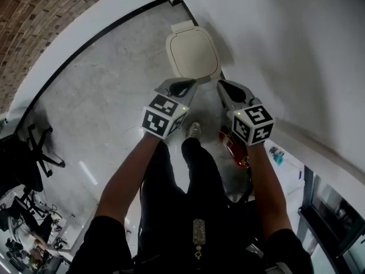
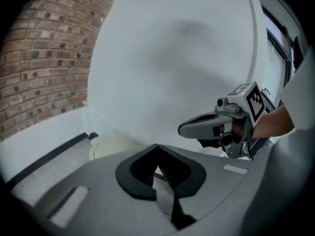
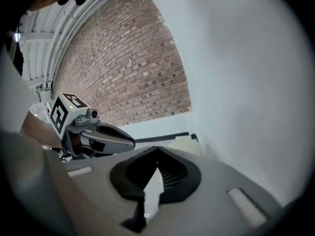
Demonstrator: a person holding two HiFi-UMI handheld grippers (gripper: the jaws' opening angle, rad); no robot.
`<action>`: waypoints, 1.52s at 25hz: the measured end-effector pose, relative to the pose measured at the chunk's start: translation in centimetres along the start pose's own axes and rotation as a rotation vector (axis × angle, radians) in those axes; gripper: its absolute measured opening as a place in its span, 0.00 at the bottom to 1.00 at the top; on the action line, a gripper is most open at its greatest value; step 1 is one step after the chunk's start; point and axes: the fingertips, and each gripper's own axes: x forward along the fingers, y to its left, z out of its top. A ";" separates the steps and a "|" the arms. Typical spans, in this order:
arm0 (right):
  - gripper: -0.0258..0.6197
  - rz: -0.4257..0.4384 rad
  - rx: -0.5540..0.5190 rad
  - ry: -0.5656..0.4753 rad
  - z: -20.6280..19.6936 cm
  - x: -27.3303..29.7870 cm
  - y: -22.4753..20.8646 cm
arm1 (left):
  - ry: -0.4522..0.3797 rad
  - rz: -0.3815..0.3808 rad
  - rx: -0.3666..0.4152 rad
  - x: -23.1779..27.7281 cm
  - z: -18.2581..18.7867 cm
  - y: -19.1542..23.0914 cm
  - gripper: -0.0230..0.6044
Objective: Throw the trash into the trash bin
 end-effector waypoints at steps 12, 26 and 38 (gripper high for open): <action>0.04 0.033 -0.121 -0.271 13.3 -14.3 12.8 | -0.198 -0.090 0.046 -16.7 10.0 -9.4 0.04; 0.04 0.065 -0.208 -0.465 19.0 -23.9 30.5 | -0.426 -0.141 0.082 -35.9 13.2 -16.9 0.04; 0.04 0.024 -0.162 -0.529 18.9 -27.2 35.3 | -0.451 -0.133 0.145 -41.6 12.6 -18.9 0.04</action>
